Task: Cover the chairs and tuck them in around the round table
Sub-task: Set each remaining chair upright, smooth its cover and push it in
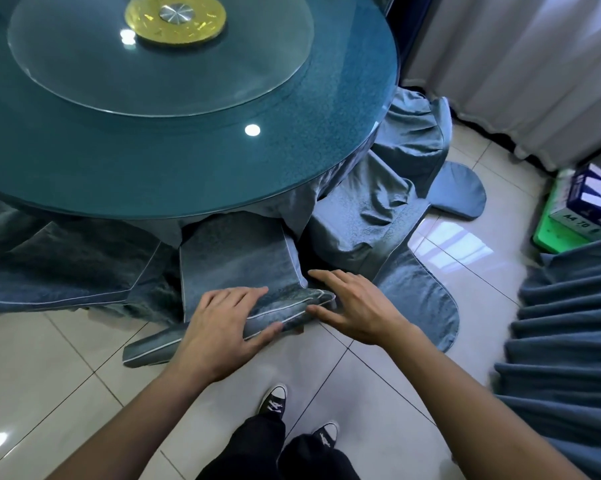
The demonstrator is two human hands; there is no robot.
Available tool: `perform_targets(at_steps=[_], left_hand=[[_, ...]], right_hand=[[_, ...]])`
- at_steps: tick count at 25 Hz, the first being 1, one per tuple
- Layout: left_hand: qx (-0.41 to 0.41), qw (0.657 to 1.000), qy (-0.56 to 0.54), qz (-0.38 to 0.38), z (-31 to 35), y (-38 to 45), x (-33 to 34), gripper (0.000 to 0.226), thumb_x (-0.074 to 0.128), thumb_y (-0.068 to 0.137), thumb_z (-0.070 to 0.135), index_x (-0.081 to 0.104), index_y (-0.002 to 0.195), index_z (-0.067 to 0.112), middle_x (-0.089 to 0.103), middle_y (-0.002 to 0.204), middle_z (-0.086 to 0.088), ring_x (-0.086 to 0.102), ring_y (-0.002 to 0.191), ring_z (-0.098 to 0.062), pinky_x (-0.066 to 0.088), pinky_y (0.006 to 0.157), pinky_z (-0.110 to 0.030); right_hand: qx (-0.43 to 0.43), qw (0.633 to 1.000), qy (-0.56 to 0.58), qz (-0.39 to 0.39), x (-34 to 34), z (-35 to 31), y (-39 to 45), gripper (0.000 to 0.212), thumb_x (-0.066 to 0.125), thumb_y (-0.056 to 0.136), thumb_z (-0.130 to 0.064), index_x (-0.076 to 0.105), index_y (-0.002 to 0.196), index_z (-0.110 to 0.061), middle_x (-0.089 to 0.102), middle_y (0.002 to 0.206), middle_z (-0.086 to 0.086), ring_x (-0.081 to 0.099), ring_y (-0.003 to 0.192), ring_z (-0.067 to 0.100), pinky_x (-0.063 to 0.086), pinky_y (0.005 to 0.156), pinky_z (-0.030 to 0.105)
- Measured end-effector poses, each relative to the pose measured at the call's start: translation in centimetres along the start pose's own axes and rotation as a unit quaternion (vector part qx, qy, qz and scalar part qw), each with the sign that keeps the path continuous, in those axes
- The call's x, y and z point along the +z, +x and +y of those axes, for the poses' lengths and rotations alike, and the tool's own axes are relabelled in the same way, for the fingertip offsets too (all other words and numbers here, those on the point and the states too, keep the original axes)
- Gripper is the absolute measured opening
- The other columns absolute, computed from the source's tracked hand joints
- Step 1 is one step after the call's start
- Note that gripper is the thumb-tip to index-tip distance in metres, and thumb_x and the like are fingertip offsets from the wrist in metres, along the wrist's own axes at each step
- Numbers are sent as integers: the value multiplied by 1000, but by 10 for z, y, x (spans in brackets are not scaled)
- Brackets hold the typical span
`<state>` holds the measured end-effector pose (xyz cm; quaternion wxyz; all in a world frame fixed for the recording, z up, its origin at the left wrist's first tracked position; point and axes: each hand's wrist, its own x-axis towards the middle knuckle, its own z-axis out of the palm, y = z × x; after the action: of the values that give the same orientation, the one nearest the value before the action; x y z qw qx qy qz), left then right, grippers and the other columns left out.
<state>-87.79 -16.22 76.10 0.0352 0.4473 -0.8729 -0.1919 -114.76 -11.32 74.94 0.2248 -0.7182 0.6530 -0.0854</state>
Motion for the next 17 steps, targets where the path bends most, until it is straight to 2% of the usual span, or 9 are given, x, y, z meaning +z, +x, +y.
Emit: perform_targets(at_steps=[3, 10, 14, 17], left_hand=[[6, 1000, 6, 4, 21, 14, 1, 72, 16, 92, 77, 48, 138, 33, 56, 134, 16, 49, 126, -7, 30, 106, -29], [-9, 999, 30, 20, 83, 40, 17, 58, 26, 97, 62, 54, 134, 27, 59, 131, 9, 51, 125, -16, 34, 106, -34], [-21, 998, 47, 40, 141, 49, 34, 56, 32, 97, 57, 58, 132, 22, 57, 136, 0, 47, 133, -25, 33, 110, -41], [-29, 998, 41, 31, 193, 58, 55, 57, 30, 96, 58, 57, 133, 23, 56, 137, 1, 46, 133, -23, 31, 111, -39]], right_hand=[[26, 999, -4, 24, -14, 20, -11, 68, 35, 92, -77, 38, 145, -36, 58, 128, -10, 55, 117, 14, 43, 101, 33], [59, 998, -19, 33, -50, 82, -45, 63, 40, 94, -69, 36, 148, -36, 56, 132, -9, 54, 116, 17, 42, 100, 34], [57, 998, -29, 23, -69, 126, -73, 61, 42, 95, -65, 36, 148, -35, 55, 134, -5, 56, 115, 22, 43, 98, 36], [60, 998, -21, 24, -83, 165, -98, 60, 43, 95, -63, 38, 147, -34, 56, 134, -3, 57, 114, 25, 44, 98, 39]])
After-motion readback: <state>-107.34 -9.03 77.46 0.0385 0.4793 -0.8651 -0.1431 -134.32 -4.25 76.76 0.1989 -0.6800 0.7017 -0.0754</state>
